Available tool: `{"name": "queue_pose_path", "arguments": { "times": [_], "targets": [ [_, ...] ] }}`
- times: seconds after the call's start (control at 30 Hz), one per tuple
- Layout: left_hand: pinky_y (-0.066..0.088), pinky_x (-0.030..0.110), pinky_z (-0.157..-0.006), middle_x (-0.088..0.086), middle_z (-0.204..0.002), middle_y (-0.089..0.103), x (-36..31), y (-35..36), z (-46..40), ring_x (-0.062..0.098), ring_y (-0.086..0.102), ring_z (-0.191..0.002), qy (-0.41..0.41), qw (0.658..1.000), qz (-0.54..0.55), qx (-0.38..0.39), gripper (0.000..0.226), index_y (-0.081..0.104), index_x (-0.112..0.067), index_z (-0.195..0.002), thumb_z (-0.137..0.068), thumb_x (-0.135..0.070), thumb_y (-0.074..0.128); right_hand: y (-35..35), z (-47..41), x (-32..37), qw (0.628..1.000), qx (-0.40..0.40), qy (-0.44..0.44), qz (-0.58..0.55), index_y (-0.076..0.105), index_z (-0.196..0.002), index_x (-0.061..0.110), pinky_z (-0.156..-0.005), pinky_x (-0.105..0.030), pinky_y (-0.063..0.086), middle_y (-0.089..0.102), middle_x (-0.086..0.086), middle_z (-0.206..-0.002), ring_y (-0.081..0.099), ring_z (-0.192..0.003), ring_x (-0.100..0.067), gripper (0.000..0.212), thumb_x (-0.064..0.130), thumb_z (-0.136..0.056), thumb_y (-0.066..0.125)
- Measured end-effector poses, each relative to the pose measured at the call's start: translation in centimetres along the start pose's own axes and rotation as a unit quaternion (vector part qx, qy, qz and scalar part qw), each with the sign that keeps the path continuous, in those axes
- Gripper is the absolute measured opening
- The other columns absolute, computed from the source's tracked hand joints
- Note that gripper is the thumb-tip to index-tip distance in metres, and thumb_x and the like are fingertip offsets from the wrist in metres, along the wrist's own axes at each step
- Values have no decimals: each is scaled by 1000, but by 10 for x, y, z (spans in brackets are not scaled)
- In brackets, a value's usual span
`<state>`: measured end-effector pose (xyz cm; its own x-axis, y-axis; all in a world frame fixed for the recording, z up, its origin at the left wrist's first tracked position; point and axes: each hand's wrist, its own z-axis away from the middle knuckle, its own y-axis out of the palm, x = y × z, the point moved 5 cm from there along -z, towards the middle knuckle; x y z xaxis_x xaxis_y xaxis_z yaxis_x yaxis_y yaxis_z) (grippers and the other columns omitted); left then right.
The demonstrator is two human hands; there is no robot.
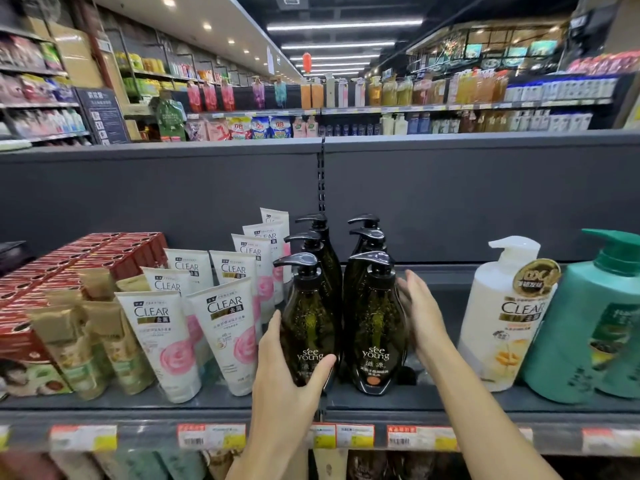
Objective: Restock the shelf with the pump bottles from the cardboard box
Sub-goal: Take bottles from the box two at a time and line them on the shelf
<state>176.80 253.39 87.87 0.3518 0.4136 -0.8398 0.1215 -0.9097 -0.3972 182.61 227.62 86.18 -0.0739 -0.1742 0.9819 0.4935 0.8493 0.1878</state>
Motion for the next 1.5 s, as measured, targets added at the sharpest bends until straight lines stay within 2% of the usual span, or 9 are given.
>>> {"name": "queue_pose_path", "arguments": {
  "times": [0.23,0.4,0.53,0.67,0.8,0.9,1.03,1.3,1.5],
  "targets": [
    [20,17,-105,-28,-138,24,-6,3,-7,-15,20,-125,8,1000,-14,18,91,13,-36,-152,-82,-45,71,-22,57,-28,1000,12,-6,9,50,-141,19,-117,-45,34,56,-1,-142,52,-131,-16,46,40,-106,30],
    [23,16,-102,-21,-140,32,-6,5,-10,-11,27,-126,12,999,-4,33,89,19,-33,-151,-81,-42,73,-15,76,-20,997,34,-39,62,62,-128,37,-109,-44,43,69,8,-126,60,-122,-10,51,63,-96,31],
    [22,7,-96,-22,-138,34,-7,7,-12,-15,27,-122,27,999,3,38,90,20,-35,-150,-79,-43,75,-6,94,-9,989,48,-95,101,54,-135,32,-105,-33,45,64,10,-128,56,-121,-1,61,69,-89,40],
    [26,26,-111,-21,-148,27,3,3,-10,-4,27,-135,-1,999,23,37,99,10,-37,-152,-76,-58,70,-6,98,-9,983,52,-115,136,43,-139,34,-92,-9,43,56,15,-132,51,-114,16,56,63,-91,44],
    [21,27,-118,-20,-154,24,3,0,-17,-10,22,-139,-13,997,73,23,79,16,-34,-152,-86,-66,44,-12,94,-13,986,44,-110,116,40,-144,35,-113,-40,38,52,10,-141,46,-132,-5,90,89,-72,38],
    [12,1,-107,-25,-148,27,-11,3,-35,-25,20,-129,-36,988,152,-9,53,26,-33,-150,-101,-51,25,-14,92,-15,991,33,-101,75,50,-134,40,-99,-25,43,58,15,-132,52,-126,-2,81,90,-70,38],
    [26,37,-118,-14,-144,50,-1,21,-50,4,40,-136,-122,963,242,13,69,43,-43,-142,-85,-75,21,-22,88,-21,996,16,-69,57,49,-138,34,-96,-23,41,57,11,-134,50,-129,-7,69,72,-84,29],
    [23,39,-119,-12,-149,45,2,20,-49,5,35,-139,-124,977,174,28,82,40,-39,-146,-80,-81,15,-18,88,-24,992,47,-60,99,42,-143,40,-116,-43,34,52,11,-142,45,-134,-9,83,85,-76,24],
    [13,15,-108,-16,-153,33,-6,19,-43,-9,23,-132,-86,987,131,37,60,31,-29,-152,-99,-54,20,-8,89,-20,990,54,-71,112,46,-137,42,-88,-5,39,56,22,-128,49,-115,19,52,62,-96,21]
  ]
}}
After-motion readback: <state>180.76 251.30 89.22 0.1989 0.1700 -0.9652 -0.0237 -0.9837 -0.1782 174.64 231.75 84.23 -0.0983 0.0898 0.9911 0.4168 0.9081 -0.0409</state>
